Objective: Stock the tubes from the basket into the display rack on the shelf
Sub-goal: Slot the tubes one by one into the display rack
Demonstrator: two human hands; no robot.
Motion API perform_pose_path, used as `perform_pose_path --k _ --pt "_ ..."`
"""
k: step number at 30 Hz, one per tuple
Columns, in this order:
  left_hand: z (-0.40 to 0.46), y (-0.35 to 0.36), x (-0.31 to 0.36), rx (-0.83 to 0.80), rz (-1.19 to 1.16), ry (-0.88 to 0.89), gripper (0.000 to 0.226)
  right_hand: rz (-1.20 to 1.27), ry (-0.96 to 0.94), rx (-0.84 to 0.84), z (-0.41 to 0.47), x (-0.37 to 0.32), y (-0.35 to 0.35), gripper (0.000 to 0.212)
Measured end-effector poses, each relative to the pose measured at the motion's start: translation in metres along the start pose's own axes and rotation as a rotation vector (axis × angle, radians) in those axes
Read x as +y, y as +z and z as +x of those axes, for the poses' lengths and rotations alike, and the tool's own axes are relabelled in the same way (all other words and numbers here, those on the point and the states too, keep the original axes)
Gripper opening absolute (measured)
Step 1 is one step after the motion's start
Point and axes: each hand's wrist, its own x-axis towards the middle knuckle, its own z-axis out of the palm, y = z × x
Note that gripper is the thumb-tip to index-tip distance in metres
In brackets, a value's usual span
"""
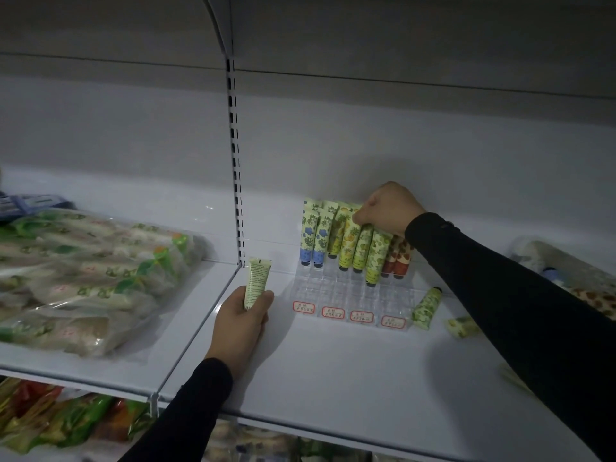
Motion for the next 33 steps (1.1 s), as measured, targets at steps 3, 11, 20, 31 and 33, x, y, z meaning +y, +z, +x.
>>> perform_pose_path --k 3,11,20,31,33 --pt "0.002 -0.001 -0.002 -0.004 -0.002 0.001 0.026 -0.03 -0.002 0.002 0.0 -0.003 -0.001 0.029" --pt "-0.002 -0.002 0.002 -0.052 -0.033 0.007 0.013 -0.047 -0.086 0.1 -0.016 -0.01 -0.015 0.045" --pt "-0.013 0.005 0.025 -0.171 -0.091 0.042 0.005 0.174 -0.185 0.092 -0.089 -0.006 -0.018 0.032" --pt "-0.032 0.047 0.059 -0.21 0.255 0.389 0.033 0.389 -0.069 -0.156 -0.117 -0.014 0.004 0.035" --pt "-0.032 0.048 0.059 -0.236 0.301 0.385 0.033 0.433 -0.053 -0.185 -0.115 -0.009 0.002 0.024"
